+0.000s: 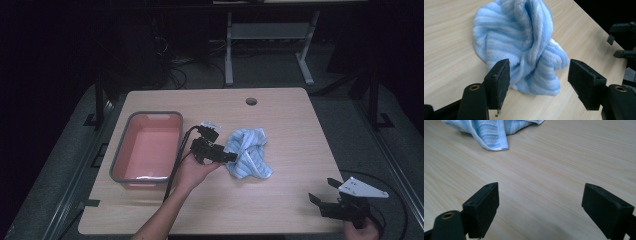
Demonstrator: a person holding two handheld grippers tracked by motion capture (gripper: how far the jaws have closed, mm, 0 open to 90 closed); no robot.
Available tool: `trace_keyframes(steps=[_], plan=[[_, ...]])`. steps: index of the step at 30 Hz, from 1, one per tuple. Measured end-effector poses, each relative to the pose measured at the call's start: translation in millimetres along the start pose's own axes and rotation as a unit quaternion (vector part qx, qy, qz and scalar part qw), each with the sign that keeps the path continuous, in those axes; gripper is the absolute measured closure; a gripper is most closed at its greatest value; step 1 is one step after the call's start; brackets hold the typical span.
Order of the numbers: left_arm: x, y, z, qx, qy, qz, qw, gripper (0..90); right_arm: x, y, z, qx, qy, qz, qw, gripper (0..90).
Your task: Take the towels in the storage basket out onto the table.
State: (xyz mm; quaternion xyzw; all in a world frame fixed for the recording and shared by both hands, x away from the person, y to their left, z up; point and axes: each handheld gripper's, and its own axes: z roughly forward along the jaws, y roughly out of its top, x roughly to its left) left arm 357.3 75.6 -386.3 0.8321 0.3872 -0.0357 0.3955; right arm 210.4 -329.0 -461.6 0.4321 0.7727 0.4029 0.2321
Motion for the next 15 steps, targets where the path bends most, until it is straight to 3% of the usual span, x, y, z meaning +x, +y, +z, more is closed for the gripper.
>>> trace_keyframes(steps=[15], plan=[[-2.4, -26.5, -5.3, -0.004, -0.001, 0.009, 1.0, 32.8, 1.8, -0.4, 0.5, 0.003, -0.003, 0.001, 1.0, 13.8]])
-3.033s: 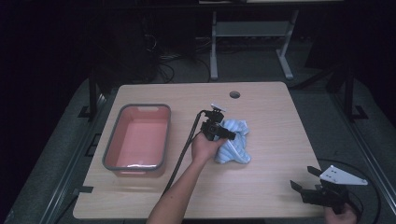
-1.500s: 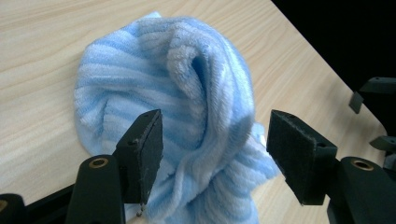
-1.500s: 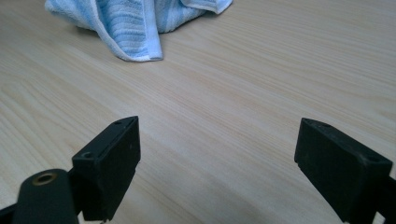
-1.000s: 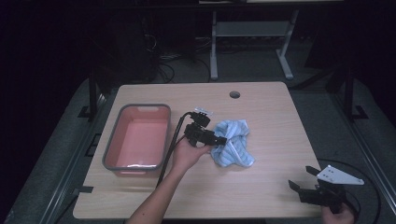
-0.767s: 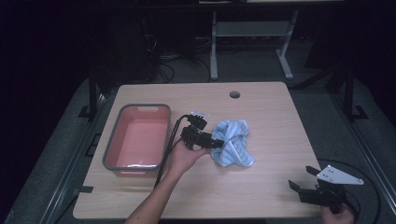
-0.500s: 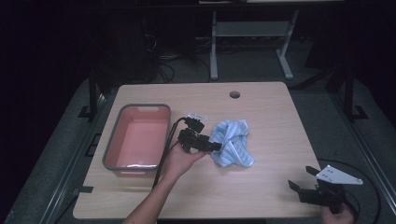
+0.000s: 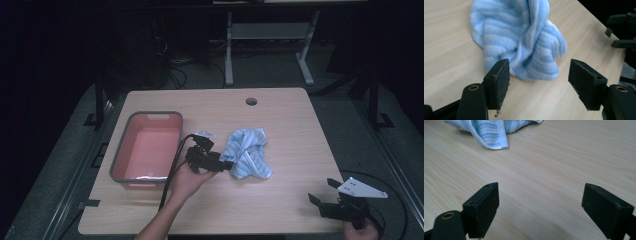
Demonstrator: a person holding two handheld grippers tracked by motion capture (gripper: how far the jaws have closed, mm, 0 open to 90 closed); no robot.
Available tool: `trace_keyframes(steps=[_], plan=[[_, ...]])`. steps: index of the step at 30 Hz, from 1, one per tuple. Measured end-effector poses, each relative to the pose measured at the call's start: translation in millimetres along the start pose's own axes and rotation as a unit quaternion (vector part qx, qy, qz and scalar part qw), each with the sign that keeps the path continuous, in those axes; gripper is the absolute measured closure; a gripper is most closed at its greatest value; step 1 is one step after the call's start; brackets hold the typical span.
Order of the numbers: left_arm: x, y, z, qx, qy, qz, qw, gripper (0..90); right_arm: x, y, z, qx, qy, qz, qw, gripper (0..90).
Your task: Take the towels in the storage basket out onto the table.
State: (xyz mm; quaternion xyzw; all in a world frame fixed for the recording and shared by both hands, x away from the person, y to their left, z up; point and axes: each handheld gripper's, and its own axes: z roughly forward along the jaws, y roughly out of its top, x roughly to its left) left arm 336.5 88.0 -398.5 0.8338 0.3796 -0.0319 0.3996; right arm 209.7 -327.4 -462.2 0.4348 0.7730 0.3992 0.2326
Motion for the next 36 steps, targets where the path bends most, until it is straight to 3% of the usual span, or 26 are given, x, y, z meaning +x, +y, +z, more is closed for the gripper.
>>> trace_keyframes(steps=[17, 30, 36], plan=[[-2.1, -26.5, -5.5, -0.011, -0.007, 0.003, 0.9999, 33.4, 2.1, -0.3, 2.7, 0.008, -0.001, -0.004, 1.0, 13.8], [-11.1, -52.7, -5.3, 0.002, -0.009, 0.019, 0.9998, 29.8, 0.9, -0.7, 3.9, 0.01, -0.002, -0.004, 0.9999, 13.8], [-9.3, -66.0, -8.2, -0.007, -0.027, 0.005, 0.9996, 26.7, 1.8, -0.4, 4.3, 0.011, -0.002, -0.006, 0.9999, 13.8]])
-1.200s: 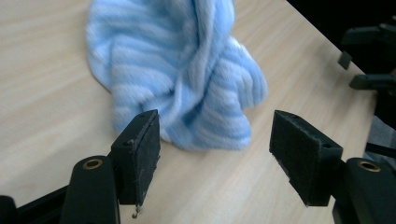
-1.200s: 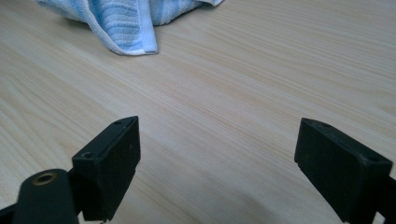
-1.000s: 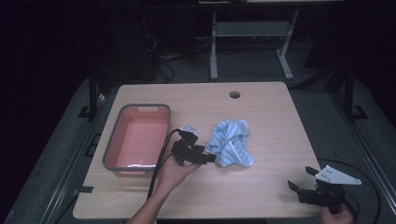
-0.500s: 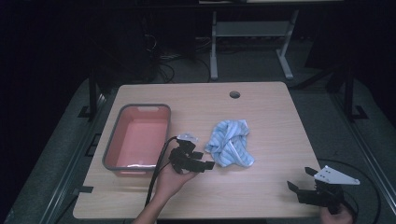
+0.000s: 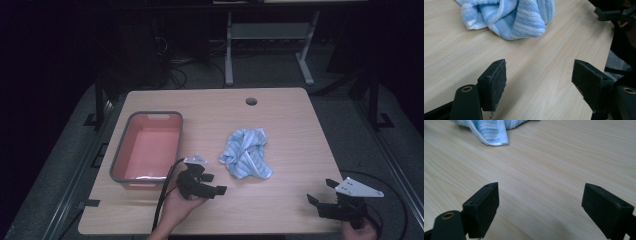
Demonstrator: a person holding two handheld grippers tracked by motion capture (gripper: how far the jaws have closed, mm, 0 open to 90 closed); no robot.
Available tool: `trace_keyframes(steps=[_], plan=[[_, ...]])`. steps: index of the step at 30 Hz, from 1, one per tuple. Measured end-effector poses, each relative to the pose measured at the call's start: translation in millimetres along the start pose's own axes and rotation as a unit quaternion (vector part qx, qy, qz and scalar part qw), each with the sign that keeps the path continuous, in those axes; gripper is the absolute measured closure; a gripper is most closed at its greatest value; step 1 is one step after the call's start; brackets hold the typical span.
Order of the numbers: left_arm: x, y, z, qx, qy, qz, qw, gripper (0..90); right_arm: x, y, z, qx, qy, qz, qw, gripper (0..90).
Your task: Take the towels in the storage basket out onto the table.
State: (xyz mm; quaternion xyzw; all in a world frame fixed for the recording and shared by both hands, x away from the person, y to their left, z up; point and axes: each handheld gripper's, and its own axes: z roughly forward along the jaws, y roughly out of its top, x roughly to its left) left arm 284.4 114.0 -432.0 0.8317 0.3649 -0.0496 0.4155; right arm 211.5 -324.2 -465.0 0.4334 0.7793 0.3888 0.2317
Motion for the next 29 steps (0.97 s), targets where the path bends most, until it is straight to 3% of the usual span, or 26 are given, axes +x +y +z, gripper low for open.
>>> trace_keyframes(steps=[13, 22, 25, 29], plan=[[-6.6, -13.2, 0.4, 0.005, 0.015, 0.014, 0.9998, 19.8, 1.8, 1.1, 1.0, 0.002, -0.001, -0.003, 1.0, 13.8], [-7.8, -25.2, 2.9, 0.006, 0.02, 0.017, 0.9996, 20.1, 4.8, 3.4, 2.3, 0.001, 0.006, -0.009, 0.9999, 13.8], [-9.2, -30.7, 1.9, 0.024, 0.026, 0.034, 0.9988, 23.4, 4.8, 4.0, 2.6, 0.0, 0.01, -0.01, 0.9999, 13.8], [-7.7, -31.0, 0.9, 0.022, 0.029, 0.033, 0.9988, 22.8, 2.2, 3.5, 3.8, -0.001, 0.014, -0.012, 0.9998, 13.8]])
